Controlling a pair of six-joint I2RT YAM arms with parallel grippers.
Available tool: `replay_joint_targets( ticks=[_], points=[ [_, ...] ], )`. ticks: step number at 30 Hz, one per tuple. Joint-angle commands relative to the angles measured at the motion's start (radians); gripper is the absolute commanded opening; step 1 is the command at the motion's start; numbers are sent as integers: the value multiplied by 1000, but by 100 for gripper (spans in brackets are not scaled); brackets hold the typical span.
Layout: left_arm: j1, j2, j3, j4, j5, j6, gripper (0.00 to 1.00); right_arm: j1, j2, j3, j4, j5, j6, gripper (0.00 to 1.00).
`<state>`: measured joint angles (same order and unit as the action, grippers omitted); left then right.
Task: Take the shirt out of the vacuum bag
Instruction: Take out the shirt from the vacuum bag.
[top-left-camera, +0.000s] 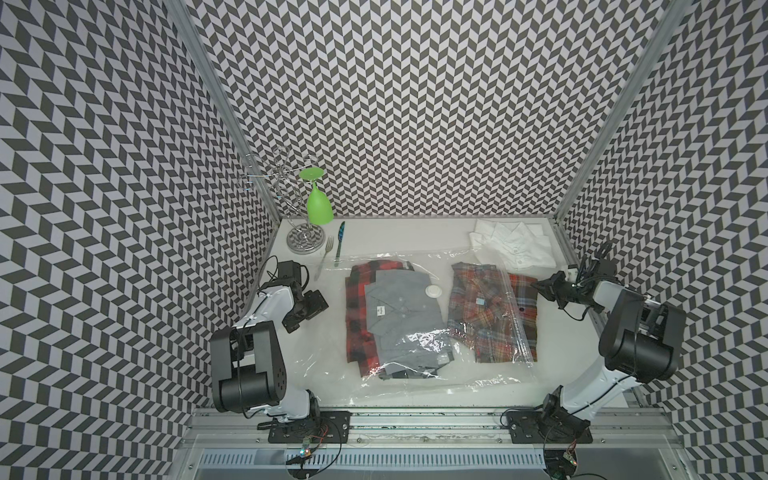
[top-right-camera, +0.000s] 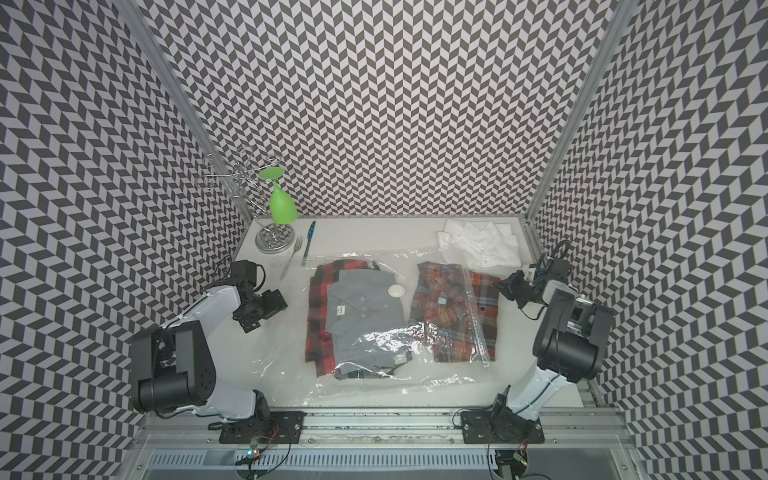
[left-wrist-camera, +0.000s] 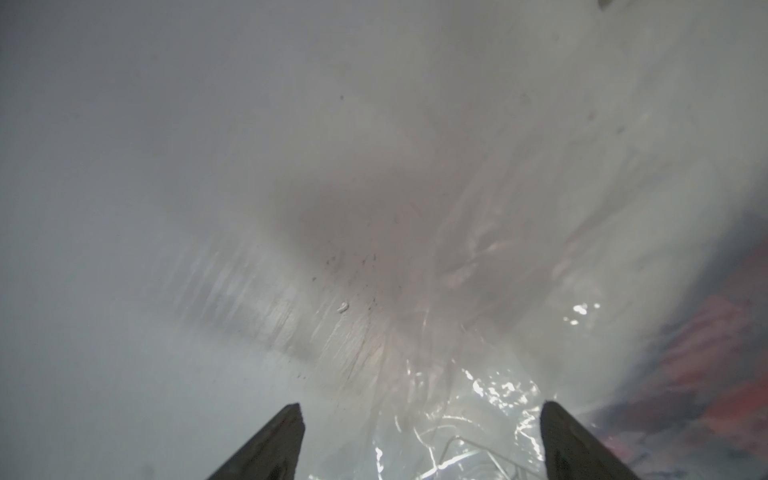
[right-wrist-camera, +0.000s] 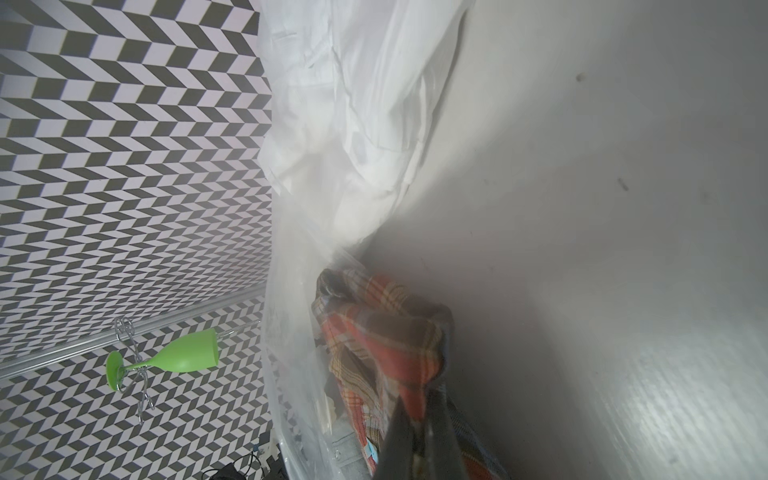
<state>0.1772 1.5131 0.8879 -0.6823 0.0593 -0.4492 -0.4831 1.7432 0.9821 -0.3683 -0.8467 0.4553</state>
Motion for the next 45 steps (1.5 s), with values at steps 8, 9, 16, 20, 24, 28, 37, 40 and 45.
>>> replay_joint_targets(
  ticks=[8,9,16,20,24,28,37,40,45],
  points=[
    [0,38,-34,91,71,50,28,-1,-11,-26,29,-18,-17,0],
    [1,46,-31,93,66,50,20,0,-10,-28,31,-18,-17,0],
    [41,76,8,75,18,110,0,6,-19,-41,32,-12,-13,0],
    [132,83,44,69,28,137,0,6,-25,-30,29,1,0,0],
    [214,100,77,64,42,153,0,6,-19,4,-2,14,-6,0],
    [221,117,89,74,24,158,0,6,-8,35,-46,38,-31,0],
    [264,136,117,64,-17,165,0,-29,-15,38,-116,138,-65,0],
    [299,157,148,60,-1,156,0,-94,-32,19,-113,182,-46,0],
    [308,194,207,46,-6,148,0,-199,-50,6,-118,239,-13,0]
  ],
)
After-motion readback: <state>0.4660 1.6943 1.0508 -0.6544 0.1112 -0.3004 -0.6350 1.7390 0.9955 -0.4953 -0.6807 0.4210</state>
